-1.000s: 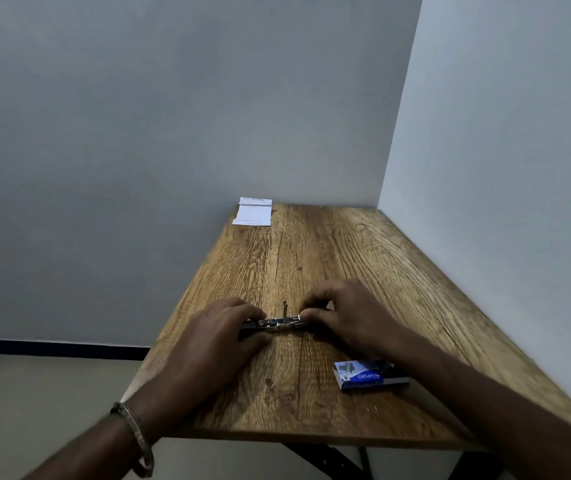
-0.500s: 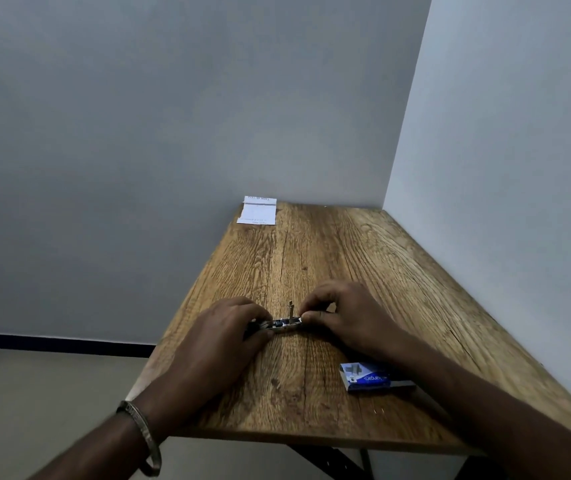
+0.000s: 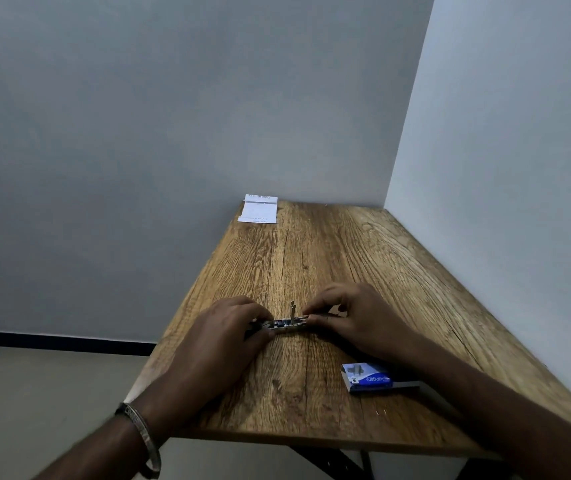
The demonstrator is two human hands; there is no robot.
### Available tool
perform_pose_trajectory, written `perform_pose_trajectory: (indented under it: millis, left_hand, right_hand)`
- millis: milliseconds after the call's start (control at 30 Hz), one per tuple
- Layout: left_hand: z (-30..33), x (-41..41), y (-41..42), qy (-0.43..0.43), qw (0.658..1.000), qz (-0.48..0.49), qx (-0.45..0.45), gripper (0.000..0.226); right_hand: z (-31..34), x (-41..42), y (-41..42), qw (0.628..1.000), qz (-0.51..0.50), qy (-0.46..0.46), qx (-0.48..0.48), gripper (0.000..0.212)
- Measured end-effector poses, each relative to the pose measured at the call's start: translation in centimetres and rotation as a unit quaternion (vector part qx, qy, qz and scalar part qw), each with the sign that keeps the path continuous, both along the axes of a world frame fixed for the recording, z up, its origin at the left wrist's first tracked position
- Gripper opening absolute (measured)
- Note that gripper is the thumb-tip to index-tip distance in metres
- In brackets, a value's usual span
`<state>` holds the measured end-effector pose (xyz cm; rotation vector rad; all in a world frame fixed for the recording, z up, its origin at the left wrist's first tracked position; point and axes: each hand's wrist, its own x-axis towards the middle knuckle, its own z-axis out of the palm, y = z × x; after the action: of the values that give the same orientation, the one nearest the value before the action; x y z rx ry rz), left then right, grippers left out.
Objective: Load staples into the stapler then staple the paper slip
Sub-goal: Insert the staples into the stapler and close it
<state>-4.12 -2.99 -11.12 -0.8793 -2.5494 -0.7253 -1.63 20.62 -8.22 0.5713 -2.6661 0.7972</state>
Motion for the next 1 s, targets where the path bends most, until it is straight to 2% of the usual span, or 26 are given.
perform_pose_trajectory:
  millis: [167, 367, 667, 1000]
  left_hand:
    - [0.0, -0.1, 0.0, -0.004, 1.0, 0.003, 0.002, 0.024]
    - [0.0, -0.1, -0.1, -0.007, 1.0, 0.001, 0.001, 0.024]
    - [0.0, -0.2, -0.1, -0.011, 1.0, 0.003, 0.001, 0.025]
    - [-0.1, -0.3, -0.2, -0.008, 1.0, 0.007, 0.01, 0.024]
  right_hand:
    - [0.3, 0.0, 0.8, 0.998, 0.037, -0.047, 0.014, 0.017]
    - [0.3, -0.4, 1.2, 0.993, 0.025, -0.113, -0.037, 0.016]
    - [0.1, -0.8, 1.6, 0.994, 0.031, -0.102, -0.035, 0.015]
    - [0.1, -0.4, 5.1, 0.994, -0.018, -0.105, -0.04, 0.017]
